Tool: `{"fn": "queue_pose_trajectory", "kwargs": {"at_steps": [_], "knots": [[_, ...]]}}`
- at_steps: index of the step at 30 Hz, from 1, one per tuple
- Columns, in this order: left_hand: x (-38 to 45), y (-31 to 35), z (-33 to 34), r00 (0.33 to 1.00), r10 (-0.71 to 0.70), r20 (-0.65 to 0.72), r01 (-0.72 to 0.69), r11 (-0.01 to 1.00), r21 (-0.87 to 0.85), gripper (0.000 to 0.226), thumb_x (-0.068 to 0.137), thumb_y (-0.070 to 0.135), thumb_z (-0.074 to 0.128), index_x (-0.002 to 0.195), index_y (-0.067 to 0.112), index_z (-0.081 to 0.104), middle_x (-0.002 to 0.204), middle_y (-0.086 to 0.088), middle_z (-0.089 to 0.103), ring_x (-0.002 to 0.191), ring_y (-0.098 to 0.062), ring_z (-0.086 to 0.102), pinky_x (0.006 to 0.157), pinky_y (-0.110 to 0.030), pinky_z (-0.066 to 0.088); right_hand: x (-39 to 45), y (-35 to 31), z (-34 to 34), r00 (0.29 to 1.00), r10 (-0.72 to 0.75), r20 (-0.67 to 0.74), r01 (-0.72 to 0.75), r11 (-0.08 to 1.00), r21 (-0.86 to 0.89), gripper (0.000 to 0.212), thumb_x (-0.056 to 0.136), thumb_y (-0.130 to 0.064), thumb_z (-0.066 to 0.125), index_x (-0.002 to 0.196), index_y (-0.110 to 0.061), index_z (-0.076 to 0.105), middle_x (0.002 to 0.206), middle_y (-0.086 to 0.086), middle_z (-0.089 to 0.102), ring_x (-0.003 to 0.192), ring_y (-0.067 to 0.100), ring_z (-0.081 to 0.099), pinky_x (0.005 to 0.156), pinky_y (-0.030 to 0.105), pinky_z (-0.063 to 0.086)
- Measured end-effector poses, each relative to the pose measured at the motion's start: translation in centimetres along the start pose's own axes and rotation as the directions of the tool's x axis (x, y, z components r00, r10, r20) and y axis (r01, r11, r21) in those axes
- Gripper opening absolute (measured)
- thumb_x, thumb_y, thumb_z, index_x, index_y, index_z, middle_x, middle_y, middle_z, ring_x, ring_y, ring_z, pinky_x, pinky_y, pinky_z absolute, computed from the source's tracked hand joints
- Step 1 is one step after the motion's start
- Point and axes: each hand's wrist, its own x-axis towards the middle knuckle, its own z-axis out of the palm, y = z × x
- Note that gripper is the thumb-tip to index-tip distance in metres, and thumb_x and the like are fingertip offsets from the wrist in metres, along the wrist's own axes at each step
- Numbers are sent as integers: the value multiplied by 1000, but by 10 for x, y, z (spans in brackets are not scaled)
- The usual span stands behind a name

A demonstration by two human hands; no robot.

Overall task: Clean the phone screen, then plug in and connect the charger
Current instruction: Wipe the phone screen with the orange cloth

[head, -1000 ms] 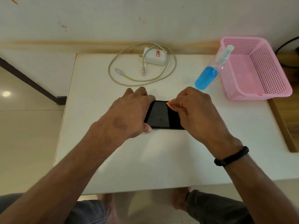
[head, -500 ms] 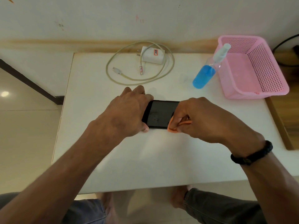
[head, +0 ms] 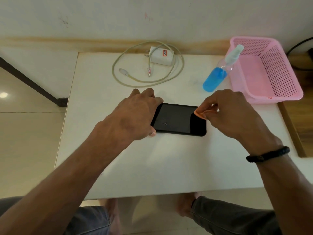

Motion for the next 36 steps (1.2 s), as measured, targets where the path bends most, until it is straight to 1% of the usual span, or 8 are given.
{"fn": "queue_pose_trajectory", "kwargs": {"at_steps": [3,7,10,15,20,26,31,36], "knots": [[0,0,0,1000,-5,-5,5,1000,-3,77,77,41,86,142,27,48,131,6,47,119,-22,46,90,-36,50,3,-8,10,995,-4,-101,7,999,31,20,96,-8,67,102,-20,81,103,-1,74,89,14,65,84,18,44],[0,0,0,1000,-10,-18,10,1000,-23,76,76,40,87,141,27,50,128,5,47,117,-22,47,88,-37,51,2,-24,24,987,-51,-151,60,997,53,21,98,-10,62,105,-19,80,106,-1,72,88,12,63,83,19,46],[0,-1,2,1000,-12,-28,12,1000,-19,74,75,41,86,139,26,51,127,5,47,116,-22,47,80,-33,46,0,-34,30,981,-151,-122,156,987,37,22,97,-9,64,104,-18,82,106,3,69,93,20,67,87,30,55],[0,0,3,999,-19,-28,18,1000,-14,75,75,39,87,139,25,51,128,5,46,117,-22,46,80,-34,46,-2,-37,24,977,-205,58,202,978,50,22,96,-16,68,110,-28,81,111,-8,67,94,7,60,76,6,41],[1,0,2,1000,-21,-17,20,1000,-16,76,74,39,88,139,25,51,127,4,46,116,-22,45,80,-35,48,-8,-33,14,940,-249,233,241,969,61,23,93,-16,72,105,-34,81,113,-14,69,102,11,65,86,20,52],[0,-1,-1,1000,-10,-5,9,999,-35,73,75,38,87,138,24,52,127,4,45,116,-23,45,83,-36,49,-7,-19,2,898,-198,393,201,979,36,25,89,-14,77,95,-38,82,106,-20,72,94,7,68,81,17,56],[-1,0,-3,1000,-11,19,12,999,-44,75,76,38,87,140,24,50,129,3,45,119,-23,44,96,-44,52,-9,0,-10,919,-135,371,114,990,80,21,83,-15,83,81,-36,83,89,-22,76,84,-2,69,70,15,57],[0,0,-2,1000,-7,17,7,1000,-21,77,77,39,86,142,25,48,131,3,45,120,-24,45,95,-40,51,-5,10,-13,962,-43,269,39,999,19,23,84,-14,83,84,-36,76,94,-15,72,82,5,66,63,12,45]]}}
